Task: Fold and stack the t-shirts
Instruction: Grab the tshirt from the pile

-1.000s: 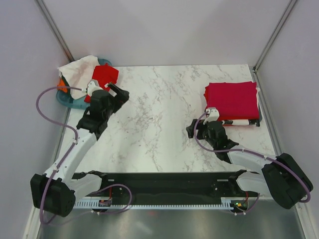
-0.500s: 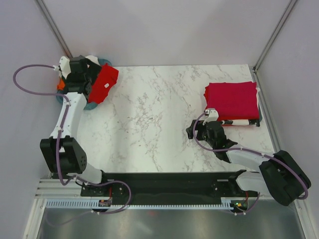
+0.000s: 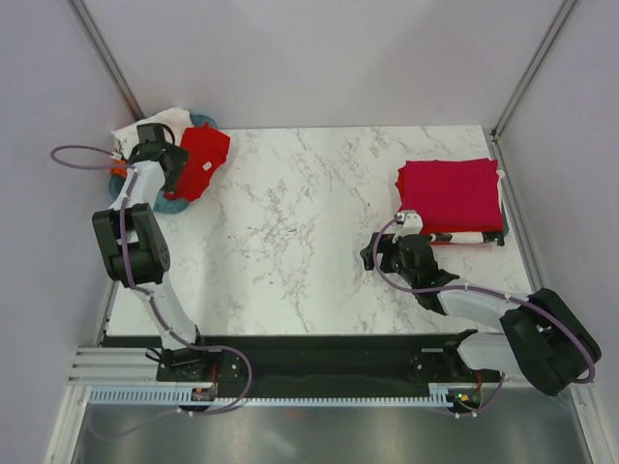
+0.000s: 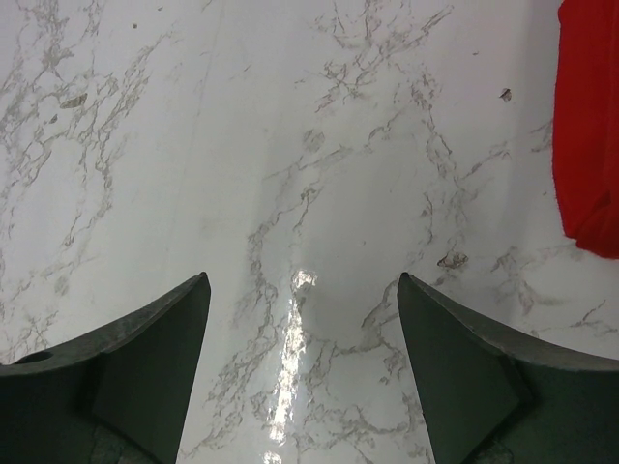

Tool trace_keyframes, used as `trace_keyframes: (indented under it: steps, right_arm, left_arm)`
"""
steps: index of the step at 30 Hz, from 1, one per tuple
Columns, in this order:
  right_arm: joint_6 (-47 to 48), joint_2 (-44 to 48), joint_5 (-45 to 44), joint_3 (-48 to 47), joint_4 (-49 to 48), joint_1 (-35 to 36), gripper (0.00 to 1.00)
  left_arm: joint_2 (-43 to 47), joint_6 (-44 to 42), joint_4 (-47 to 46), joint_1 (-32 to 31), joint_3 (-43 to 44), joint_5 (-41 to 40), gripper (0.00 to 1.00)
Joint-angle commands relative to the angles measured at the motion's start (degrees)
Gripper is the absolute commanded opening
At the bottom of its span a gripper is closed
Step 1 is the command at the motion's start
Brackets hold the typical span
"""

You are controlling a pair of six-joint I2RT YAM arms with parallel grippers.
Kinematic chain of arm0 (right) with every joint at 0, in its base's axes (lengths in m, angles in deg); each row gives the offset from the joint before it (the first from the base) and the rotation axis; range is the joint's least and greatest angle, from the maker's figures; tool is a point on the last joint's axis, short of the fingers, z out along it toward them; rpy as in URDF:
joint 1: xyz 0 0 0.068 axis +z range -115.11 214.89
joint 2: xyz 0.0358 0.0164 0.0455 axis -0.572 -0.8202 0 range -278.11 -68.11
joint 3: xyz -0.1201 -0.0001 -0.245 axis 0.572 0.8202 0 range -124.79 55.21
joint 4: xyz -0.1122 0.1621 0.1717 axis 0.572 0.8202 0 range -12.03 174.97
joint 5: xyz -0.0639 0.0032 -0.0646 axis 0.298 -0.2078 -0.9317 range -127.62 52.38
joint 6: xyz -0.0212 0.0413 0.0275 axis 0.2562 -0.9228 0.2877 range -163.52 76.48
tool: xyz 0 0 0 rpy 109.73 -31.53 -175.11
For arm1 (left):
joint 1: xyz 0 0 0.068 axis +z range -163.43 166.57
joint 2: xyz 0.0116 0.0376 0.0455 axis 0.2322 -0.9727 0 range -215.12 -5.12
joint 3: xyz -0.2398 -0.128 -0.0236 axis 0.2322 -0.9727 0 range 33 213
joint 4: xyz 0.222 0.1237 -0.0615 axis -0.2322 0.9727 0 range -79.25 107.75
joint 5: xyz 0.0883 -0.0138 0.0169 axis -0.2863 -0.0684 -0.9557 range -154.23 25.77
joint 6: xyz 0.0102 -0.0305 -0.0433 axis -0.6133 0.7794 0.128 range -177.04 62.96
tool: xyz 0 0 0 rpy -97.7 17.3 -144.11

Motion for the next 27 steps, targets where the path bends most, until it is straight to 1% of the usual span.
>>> trace_keyframes:
  steps: [1, 4, 8, 9, 10, 11, 12, 18, 19, 20, 22, 23, 26, 27]
  right_arm:
    - [-0.7, -0.5, 0.3, -1.8, -1.1, 0.2, 0.86]
    - [-0.6, -0.7, 0.1, -2.2, -0.7, 0.2, 0.86]
    - [-0.6, -0.7, -0.1, -2.1, -0.5, 0.2, 0.86]
    - [-0.6, -0.6, -0.2, -2.1, -0.6, 0.2, 0.86]
    - [-0.6, -0.9, -0.2, -2.1, -0.6, 0.2, 0.86]
    - [-0.7, -1.1, -0.4, -2.3, -0.6, 0.2, 0.86]
    - [-0.8, -1.3, -0.5, -2.5, -0.2, 0.2, 0.86]
    - [-0.9, -2.7, -0.8, -3.3, 0.4, 0.2, 0.86]
    - [-0.9, -2.6, -0.8, -3.3, 0.4, 0.2, 0.86]
    - [-0.9, -2.5, -1.0, -3.3, 0.5, 0.1, 0.86]
    - [-0.9, -2.4, -1.4, -3.3, 0.8, 0.2, 0.86]
    - [-0.9, -2.5, -1.5, -3.4, 0.9, 0.2, 0.86]
    - [-0.9, -2.7, -1.8, -3.6, 1.1, 0.2, 0.86]
    - [-1.0, -2.8, -1.9, -3.8, 1.3, 0.2, 0.86]
  left_arm:
    - [-2.2, 2.3, 1.8, 0.1, 5.2, -0.2, 0.85]
    - [-4.9, 3.0, 4.8, 0.8, 6.7, -0.9, 0.85]
    - [-7.0, 2.6, 6.2, 1.7, 7.3, 0.1, 0.84]
    - [-7.3, 2.4, 6.3, 1.8, 7.2, 0.6, 0.81]
    - [-7.5, 1.7, 6.2, 1.9, 7.4, 2.1, 0.74]
    - [-8.1, 1.0, 6.2, 2.1, 7.7, 2.8, 0.63]
    - [-8.4, 0.5, 6.3, 2.1, 7.8, 3.5, 0.61]
    - [-8.4, 1.6, 6.9, 2.4, 6.7, 5.8, 0.64]
    - [-8.5, 1.1, 6.8, 2.3, 7.1, 7.0, 0.6]
    - [-8.6, 0.7, 6.9, 2.4, 7.5, 7.7, 0.44]
    - [-8.3, -0.2, 6.9, 2.7, 8.7, 10.0, 0.31]
    - [-8.0, -0.1, 6.9, 3.1, 9.0, 11.3, 0.21]
    - [-5.7, 0.6, 6.8, 3.7, 9.8, 14.5, 0.06]
    - [-4.7, 1.0, 6.7, 3.9, 9.9, 15.0, 0.02]
